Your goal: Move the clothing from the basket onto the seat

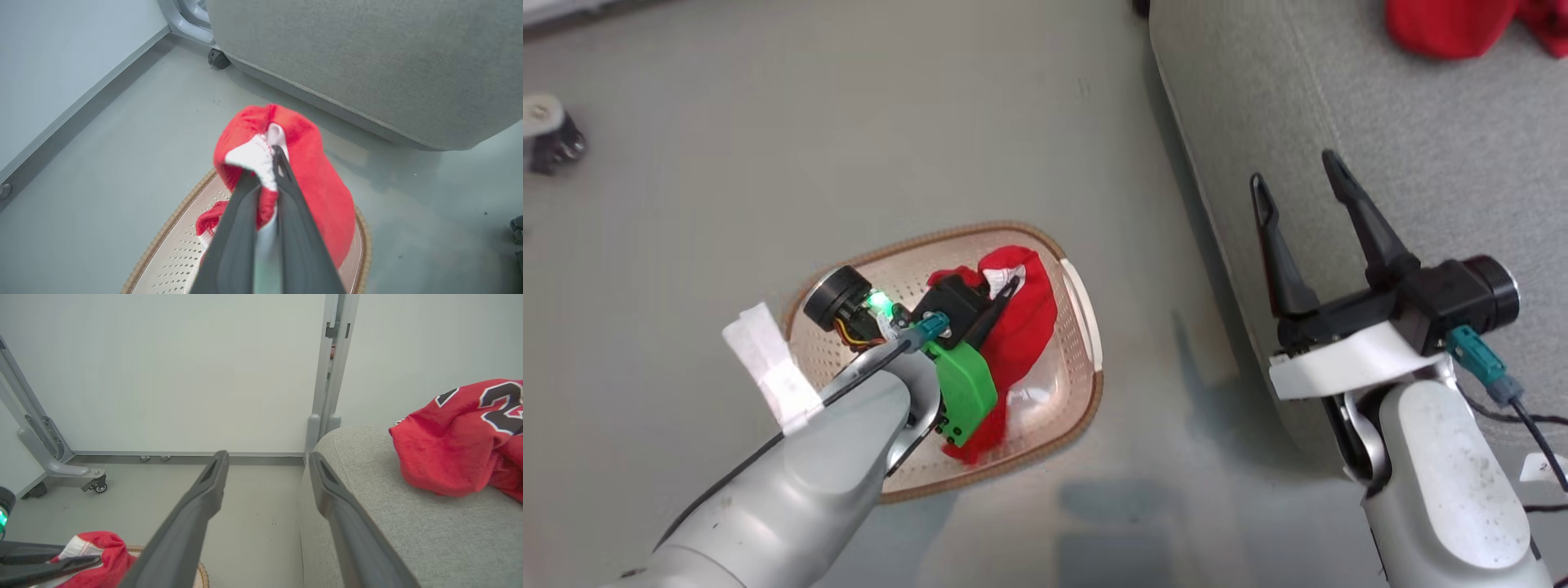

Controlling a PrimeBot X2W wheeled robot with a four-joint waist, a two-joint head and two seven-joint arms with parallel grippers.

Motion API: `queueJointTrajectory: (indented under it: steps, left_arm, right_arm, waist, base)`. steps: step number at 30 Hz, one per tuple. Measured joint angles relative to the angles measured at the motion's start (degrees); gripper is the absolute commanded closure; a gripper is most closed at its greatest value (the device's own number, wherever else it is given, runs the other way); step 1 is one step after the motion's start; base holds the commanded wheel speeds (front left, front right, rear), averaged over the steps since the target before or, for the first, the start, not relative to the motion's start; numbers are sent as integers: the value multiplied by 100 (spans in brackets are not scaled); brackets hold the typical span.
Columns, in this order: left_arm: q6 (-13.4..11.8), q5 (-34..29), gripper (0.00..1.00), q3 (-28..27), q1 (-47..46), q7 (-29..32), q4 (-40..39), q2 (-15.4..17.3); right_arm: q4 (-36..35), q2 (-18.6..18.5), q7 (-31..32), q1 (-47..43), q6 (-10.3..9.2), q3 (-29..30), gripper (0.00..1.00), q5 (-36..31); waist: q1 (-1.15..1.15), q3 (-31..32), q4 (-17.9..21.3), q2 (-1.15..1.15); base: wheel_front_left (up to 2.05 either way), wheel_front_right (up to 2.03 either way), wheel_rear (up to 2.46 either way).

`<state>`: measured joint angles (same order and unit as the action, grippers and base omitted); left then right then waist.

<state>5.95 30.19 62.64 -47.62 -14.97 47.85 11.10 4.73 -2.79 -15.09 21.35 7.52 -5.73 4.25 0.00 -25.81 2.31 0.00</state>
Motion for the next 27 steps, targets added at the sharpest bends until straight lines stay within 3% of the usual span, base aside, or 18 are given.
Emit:
queueJointTrajectory:
  steps: [14,27]
  left_arm:
    - [-151,-488,100,-1446,792,-7,-1612,183]
    - [-236,-791,100,-2484,834,-7,-2726,53]
  right_arm:
    - [171,-1,0,-758,0,175,0,137]
    - [185,-1,0,-1029,0,136,0,310]
  waist:
    - [0,1304,-286,0]
    - [0,1973,-452,0]
  base:
    - [0,0,0]
    - [0,0,0]
